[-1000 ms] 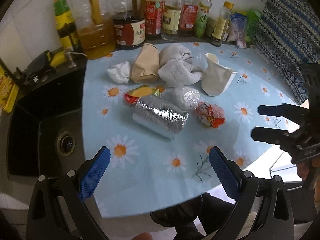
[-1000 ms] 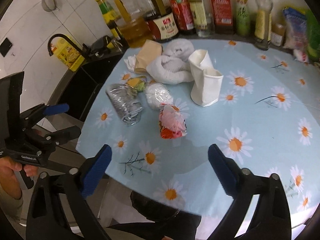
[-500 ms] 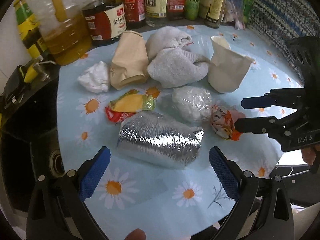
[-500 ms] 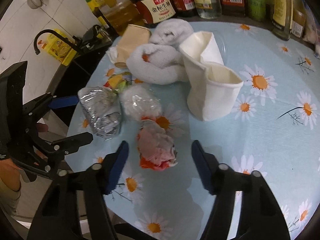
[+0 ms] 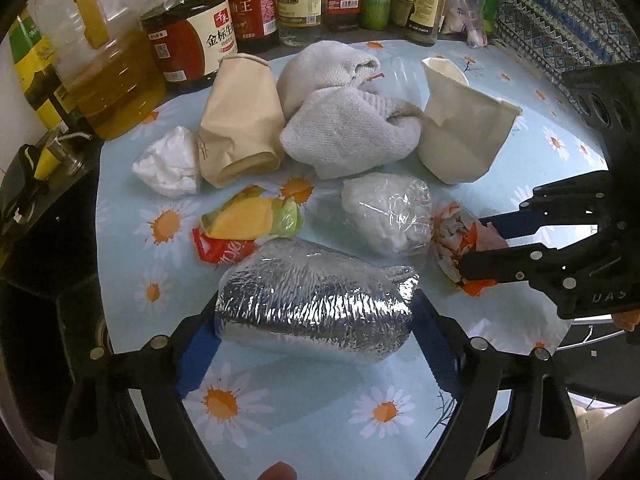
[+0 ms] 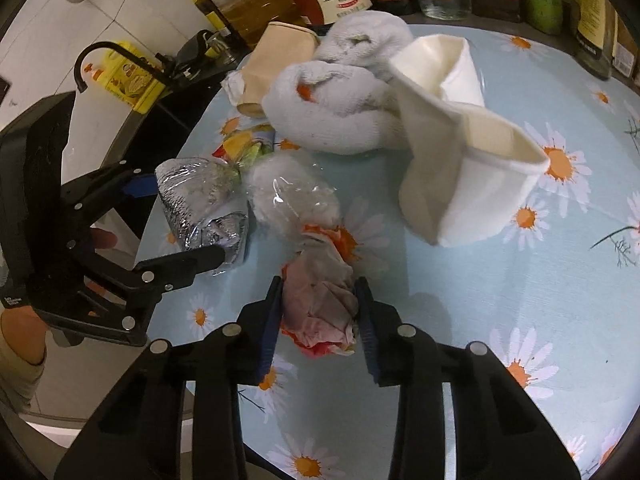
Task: Collect trash
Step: 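Grasp the foil bundle with the left tool while the right tool grasps the red-white wrapper, then carry both items down over the black bin and open both tools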
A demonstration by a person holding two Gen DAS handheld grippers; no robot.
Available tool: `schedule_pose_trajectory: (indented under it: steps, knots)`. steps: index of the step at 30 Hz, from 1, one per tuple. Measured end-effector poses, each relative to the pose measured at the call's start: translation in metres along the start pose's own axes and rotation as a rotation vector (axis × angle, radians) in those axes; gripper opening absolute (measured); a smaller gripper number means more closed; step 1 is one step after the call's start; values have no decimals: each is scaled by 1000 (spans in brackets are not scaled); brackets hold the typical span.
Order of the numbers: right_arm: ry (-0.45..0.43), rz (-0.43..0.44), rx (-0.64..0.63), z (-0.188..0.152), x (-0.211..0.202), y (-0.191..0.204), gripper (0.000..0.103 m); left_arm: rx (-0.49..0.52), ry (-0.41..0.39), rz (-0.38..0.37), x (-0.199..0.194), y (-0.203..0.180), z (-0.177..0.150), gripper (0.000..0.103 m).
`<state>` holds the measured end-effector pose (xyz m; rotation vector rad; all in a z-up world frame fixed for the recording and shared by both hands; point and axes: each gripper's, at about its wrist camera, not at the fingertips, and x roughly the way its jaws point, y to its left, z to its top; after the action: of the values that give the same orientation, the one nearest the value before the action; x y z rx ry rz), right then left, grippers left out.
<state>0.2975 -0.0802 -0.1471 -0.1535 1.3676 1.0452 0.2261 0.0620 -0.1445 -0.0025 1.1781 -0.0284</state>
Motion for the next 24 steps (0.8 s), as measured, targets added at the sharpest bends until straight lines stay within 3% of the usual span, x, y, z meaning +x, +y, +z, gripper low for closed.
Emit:
schedule_pose_trajectory:
  steps: [12,24]
  knots:
    - [-26,10,11,-6,-14,4,36,-11,-18,-34,-11,-2,-5,79]
    - [-60,2,-28,-28,-41,32,36,-44,-64,-39,-52,-14,-29,79]
